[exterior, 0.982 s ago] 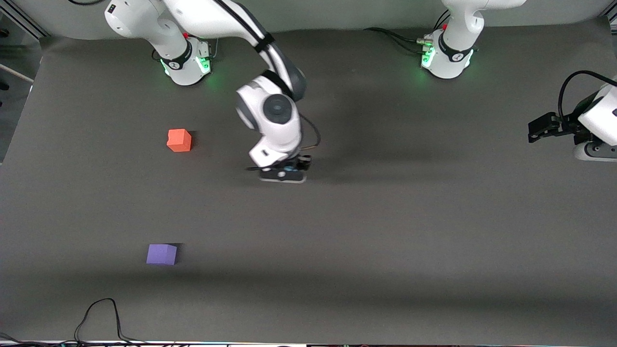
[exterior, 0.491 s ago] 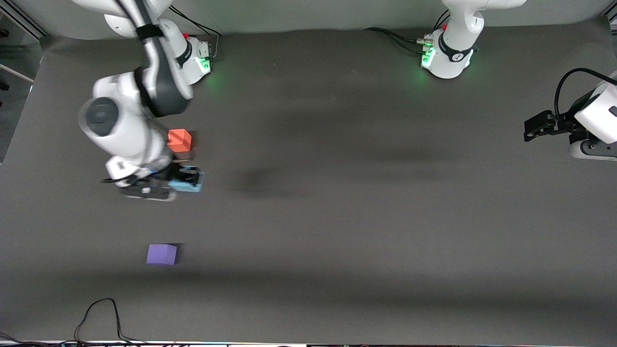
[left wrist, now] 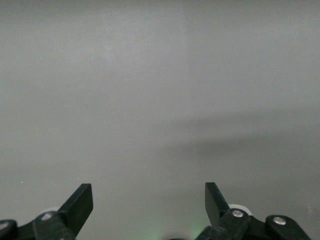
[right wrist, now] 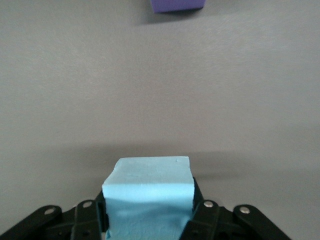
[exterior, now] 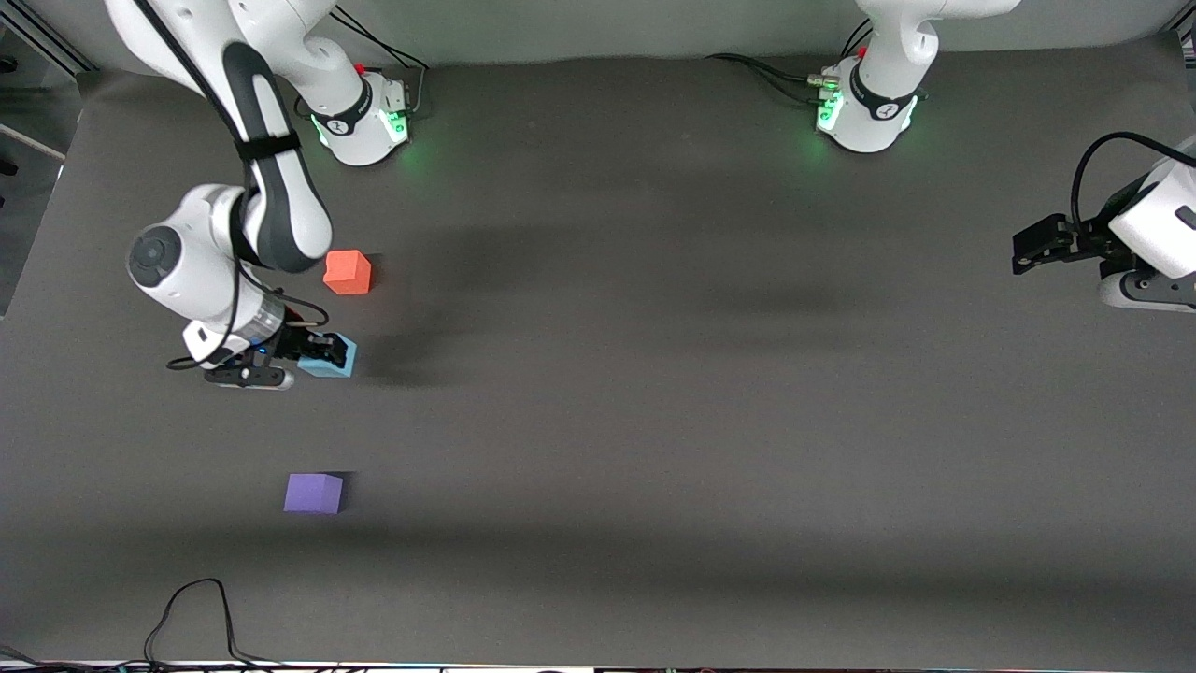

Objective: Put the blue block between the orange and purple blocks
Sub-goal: 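Place the blue cube between the orange and purple cubes with the right gripper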

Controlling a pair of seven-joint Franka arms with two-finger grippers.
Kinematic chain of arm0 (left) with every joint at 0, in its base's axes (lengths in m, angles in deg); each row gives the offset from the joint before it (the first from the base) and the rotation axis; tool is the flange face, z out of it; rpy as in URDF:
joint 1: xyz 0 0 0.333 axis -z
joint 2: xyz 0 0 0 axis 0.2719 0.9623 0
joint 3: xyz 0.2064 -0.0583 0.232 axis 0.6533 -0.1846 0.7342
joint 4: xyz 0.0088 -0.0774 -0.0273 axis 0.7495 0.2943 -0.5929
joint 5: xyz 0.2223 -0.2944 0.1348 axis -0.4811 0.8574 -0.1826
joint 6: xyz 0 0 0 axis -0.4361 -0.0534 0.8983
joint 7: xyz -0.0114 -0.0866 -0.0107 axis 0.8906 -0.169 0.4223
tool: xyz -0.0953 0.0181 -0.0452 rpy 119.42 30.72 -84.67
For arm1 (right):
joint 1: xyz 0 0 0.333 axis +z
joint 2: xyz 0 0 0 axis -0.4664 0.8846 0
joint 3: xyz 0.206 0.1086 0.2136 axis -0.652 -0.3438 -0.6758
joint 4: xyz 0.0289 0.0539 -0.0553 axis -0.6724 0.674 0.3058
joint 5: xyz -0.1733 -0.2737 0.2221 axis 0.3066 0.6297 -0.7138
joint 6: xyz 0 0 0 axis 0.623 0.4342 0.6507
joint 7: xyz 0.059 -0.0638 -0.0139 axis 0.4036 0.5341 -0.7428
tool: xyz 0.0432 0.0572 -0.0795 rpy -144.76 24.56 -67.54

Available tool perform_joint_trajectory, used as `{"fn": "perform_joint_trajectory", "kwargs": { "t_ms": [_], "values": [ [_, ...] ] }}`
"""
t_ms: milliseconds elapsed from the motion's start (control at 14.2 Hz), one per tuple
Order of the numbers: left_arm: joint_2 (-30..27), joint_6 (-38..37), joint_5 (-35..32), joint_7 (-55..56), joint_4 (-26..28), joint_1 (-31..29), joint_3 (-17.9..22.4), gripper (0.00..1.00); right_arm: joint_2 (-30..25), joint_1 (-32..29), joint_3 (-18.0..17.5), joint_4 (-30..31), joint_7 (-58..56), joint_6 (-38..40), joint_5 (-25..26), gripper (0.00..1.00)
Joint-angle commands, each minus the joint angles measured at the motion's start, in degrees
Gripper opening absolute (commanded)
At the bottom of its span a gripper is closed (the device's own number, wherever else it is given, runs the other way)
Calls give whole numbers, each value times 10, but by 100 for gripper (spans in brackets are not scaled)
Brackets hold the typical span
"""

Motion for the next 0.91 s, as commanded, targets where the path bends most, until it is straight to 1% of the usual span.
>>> {"fn": "perform_joint_trajectory", "kwargs": {
  "t_ms": [0, 70, 421, 491, 561, 702, 842],
  "values": [
    [0, -4, 6, -5, -3, 5, 4, 100, 104, 6, 2, -26, -125, -14, -135, 34],
    [0, -4, 6, -5, -4, 4, 5, 100, 115, 6, 2, -30, -141, -14, -147, 34],
    [0, -6, 6, -5, -3, 5, 5, 100, 130, 6, 1, -33, -144, -15, -149, 34],
    [0, -7, 6, -5, -3, 5, 5, 100, 130, 6, 1, -34, -143, -15, -150, 48],
    [0, -8, 6, -4, -3, 6, 4, 100, 130, 6, 1, -34, -142, -15, -150, 99],
    [0, -7, 6, -5, -3, 5, 4, 100, 122, 6, 2, -34, -141, -13, -150, 100],
    [0, -8, 6, -5, -3, 2, 3, 100, 100, 7, 5, -38, -133, -9, -150, 100]
  ]
}}
